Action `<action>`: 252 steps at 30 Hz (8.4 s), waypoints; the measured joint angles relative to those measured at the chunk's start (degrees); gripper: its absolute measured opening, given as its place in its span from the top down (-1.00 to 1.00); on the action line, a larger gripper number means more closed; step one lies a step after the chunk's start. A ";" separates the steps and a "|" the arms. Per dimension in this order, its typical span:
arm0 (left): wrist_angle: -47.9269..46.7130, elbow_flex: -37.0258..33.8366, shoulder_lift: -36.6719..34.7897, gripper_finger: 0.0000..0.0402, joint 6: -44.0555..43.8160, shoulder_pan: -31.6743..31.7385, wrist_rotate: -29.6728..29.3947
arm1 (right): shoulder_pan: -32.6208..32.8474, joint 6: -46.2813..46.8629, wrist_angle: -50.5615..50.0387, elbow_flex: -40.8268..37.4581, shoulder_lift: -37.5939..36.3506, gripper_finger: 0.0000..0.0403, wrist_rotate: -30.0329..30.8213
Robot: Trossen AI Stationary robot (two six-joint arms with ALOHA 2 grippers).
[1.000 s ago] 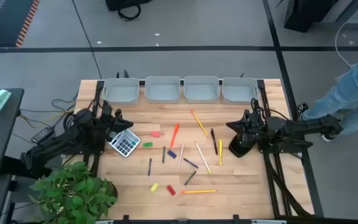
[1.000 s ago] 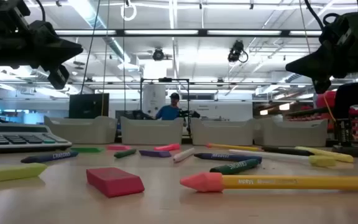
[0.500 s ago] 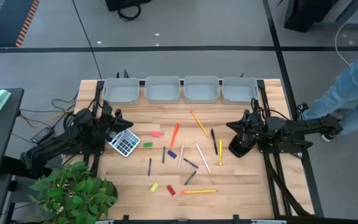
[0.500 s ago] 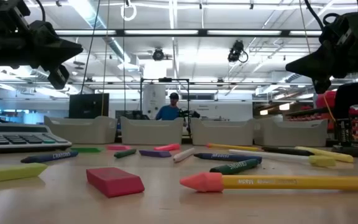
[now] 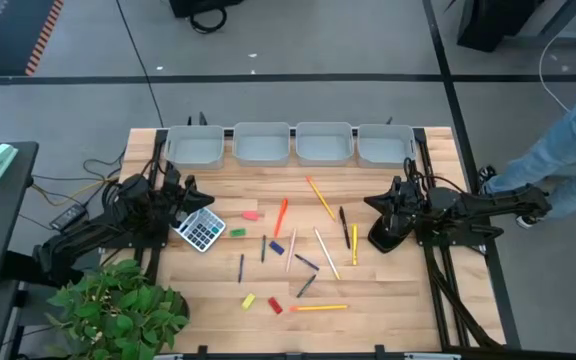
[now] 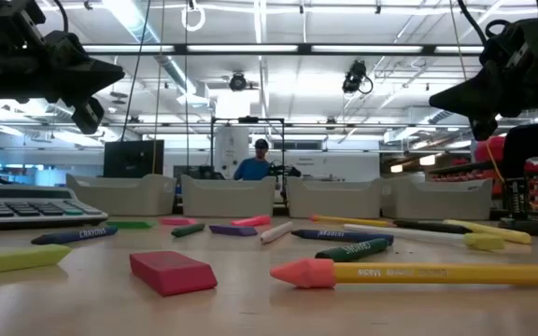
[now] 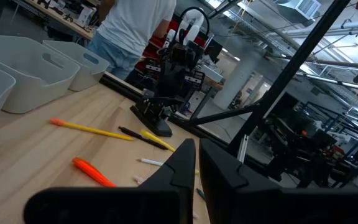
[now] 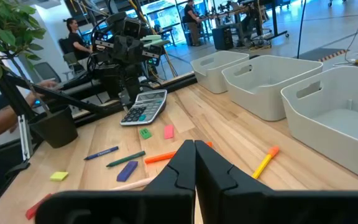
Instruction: Sort crayons/erasers/pens/pencils in bins
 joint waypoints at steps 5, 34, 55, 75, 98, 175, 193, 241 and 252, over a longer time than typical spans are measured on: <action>-0.02 0.00 0.00 0.83 0.00 -0.02 -0.01 | 0.00 -0.01 -0.01 0.00 0.00 0.97 -0.02; 0.00 0.02 0.00 0.85 0.00 0.00 0.00 | 0.00 0.00 -0.02 0.00 0.00 0.97 0.00; 7.32 0.00 0.00 0.86 0.10 0.00 -7.61 | 0.00 -0.02 0.00 0.00 0.00 0.97 -0.01; 13.96 0.00 0.04 0.84 2.15 -2.30 -14.25 | 0.00 0.30 1.37 0.00 0.00 0.97 0.00; -13.56 34.63 62.05 0.53 35.38 -14.05 -25.55 | -2.80 -18.52 0.40 0.00 1.83 0.94 18.21; -38.87 76.96 100.13 0.58 72.02 -1.04 -38.78 | -2.80 -13.46 0.90 -0.02 11.85 0.38 30.39; -34.80 77.02 105.19 0.37 65.70 9.00 -30.57 | -2.79 -13.31 1.14 -0.02 11.85 0.38 30.15; -59.79 65.74 100.08 0.00 35.50 -21.82 -21.72 | -2.80 -13.14 1.25 -0.02 11.87 0.38 29.97; -54.28 59.39 100.08 0.02 26.18 -28.14 -24.65 | -2.78 -12.41 1.23 -0.02 11.86 0.38 29.96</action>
